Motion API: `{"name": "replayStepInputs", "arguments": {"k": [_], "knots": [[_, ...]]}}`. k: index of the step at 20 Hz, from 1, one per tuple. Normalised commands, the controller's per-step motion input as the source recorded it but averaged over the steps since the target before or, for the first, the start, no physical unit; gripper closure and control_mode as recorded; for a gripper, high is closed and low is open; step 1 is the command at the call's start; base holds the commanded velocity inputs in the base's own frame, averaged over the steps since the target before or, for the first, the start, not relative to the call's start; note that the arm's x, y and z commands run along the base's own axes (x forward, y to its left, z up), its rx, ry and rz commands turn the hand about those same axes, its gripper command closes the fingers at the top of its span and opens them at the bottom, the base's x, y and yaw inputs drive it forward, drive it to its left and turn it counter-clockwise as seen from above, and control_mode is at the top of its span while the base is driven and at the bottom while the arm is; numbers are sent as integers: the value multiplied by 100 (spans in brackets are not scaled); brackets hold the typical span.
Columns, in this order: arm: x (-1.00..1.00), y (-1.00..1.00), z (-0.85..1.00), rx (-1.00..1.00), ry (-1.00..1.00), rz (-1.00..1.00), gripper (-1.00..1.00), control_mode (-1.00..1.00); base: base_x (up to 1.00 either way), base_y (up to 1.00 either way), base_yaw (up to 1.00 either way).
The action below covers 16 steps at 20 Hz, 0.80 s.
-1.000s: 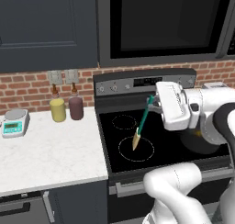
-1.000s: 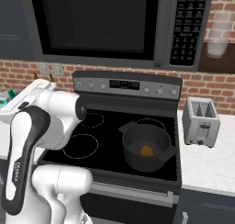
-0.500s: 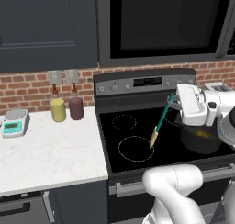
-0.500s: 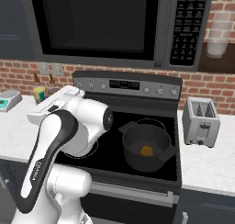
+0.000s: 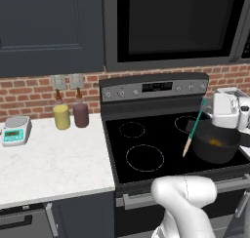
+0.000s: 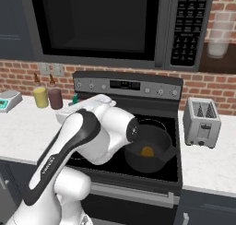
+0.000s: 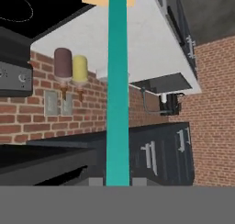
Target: Put the bell pepper and avocado in the pot. Retrieve the spatula and lightly stir the vegetables in the pot.
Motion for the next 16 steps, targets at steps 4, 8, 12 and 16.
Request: {"name": "replayStepInputs", "arguments": {"k": [4,8,12,16], "knots": [[23,-75,0,1,33,-21,100,-100,0,0,0],[37,-76,0,0,28,-21,100,-100,0,0,0],[16,-74,0,2,23,-18,100,-100,0,0,0],[0,-54,2,8,11,-9,100,-100,0,0,0]]}}
